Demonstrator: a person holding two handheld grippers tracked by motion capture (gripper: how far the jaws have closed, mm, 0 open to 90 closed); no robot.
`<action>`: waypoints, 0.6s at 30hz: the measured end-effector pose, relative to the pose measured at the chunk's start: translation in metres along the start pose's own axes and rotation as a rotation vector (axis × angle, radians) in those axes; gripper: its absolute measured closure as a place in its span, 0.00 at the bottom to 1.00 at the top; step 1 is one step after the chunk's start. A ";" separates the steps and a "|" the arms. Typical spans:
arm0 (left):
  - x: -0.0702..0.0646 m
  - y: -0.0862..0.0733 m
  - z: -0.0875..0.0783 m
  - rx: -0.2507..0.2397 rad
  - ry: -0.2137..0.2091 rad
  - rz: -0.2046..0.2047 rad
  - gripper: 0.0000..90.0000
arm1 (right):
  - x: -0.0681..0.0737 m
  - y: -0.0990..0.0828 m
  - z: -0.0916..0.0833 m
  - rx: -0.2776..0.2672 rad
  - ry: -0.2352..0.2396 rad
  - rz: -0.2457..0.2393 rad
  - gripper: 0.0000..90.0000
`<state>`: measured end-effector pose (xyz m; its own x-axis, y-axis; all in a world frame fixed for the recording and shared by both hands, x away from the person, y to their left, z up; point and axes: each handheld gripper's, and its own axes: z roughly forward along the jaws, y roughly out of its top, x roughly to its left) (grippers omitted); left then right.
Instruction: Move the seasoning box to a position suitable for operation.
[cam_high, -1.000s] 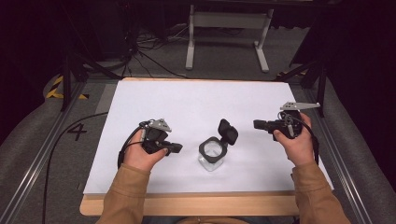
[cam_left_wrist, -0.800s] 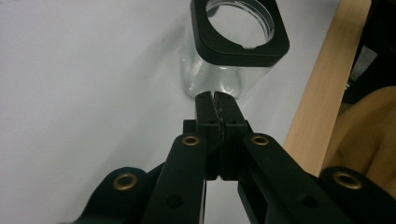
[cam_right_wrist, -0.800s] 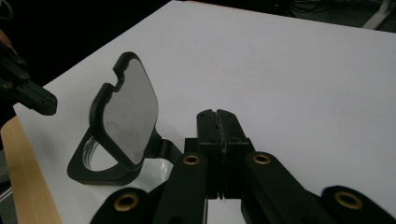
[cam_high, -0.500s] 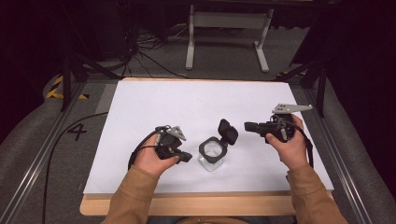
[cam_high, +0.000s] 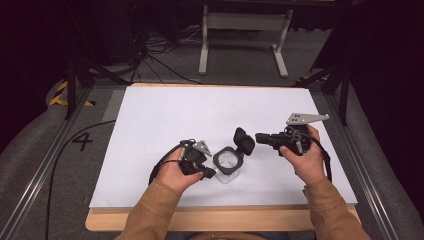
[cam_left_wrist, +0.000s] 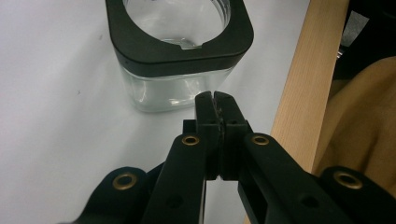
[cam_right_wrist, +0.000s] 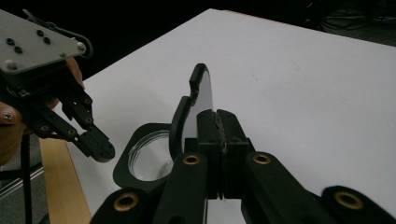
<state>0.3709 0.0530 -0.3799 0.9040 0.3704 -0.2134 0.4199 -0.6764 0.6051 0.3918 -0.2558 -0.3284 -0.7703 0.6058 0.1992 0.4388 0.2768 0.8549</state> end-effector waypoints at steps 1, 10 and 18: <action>0.000 0.000 0.001 -0.005 0.001 0.002 1.00 | 0.001 0.000 0.001 -0.001 0.001 -0.001 1.00; -0.004 0.003 0.011 -0.026 0.004 0.006 1.00 | 0.003 0.000 0.002 -0.005 0.020 0.002 1.00; -0.005 0.004 0.015 -0.016 0.009 0.014 1.00 | 0.007 0.000 0.004 -0.007 0.012 -0.013 1.00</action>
<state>0.3696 0.0386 -0.3879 0.9090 0.3667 -0.1981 0.4060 -0.6714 0.6200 0.3883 -0.2486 -0.3285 -0.7813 0.5932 0.1940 0.4258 0.2794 0.8606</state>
